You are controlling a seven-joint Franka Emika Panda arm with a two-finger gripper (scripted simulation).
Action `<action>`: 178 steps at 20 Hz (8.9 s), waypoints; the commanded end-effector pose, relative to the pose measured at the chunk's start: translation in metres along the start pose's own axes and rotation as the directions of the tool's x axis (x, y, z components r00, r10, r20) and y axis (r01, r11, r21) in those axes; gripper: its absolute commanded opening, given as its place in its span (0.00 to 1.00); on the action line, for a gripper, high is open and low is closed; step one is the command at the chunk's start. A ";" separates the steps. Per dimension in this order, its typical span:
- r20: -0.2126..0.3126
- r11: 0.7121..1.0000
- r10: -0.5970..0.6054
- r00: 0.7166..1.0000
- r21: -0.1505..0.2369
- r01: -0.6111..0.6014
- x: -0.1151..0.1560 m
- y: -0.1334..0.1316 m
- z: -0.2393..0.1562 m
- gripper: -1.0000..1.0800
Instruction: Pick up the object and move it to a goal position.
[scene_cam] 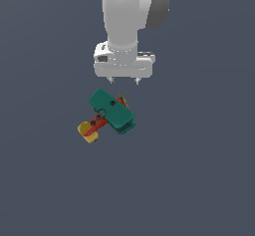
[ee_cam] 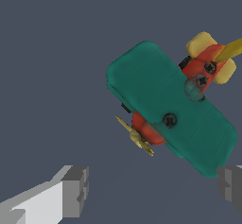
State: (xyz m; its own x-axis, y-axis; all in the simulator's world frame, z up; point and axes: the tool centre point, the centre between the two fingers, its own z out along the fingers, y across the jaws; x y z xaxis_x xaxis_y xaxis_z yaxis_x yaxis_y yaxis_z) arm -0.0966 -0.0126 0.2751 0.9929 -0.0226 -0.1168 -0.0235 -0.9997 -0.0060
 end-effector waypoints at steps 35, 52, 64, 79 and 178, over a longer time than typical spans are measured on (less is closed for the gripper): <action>0.095 0.950 0.022 0.995 -0.313 0.008 -0.034 0.054 0.044 0.62; 0.123 0.857 0.022 0.992 -0.513 0.045 -0.053 0.089 0.063 0.62; 0.129 0.769 0.006 0.992 -0.635 0.078 -0.064 0.111 0.073 0.62; 0.125 0.640 -0.038 0.991 -0.759 0.120 -0.073 0.134 0.082 0.62; 0.145 0.114 -0.502 0.853 -0.966 0.231 -0.075 0.153 0.121 0.62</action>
State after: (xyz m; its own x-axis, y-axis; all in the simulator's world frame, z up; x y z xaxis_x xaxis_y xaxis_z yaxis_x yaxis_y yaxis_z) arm -0.1900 -0.1660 0.1621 0.8484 0.4663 -0.2507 0.3477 -0.1335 0.9281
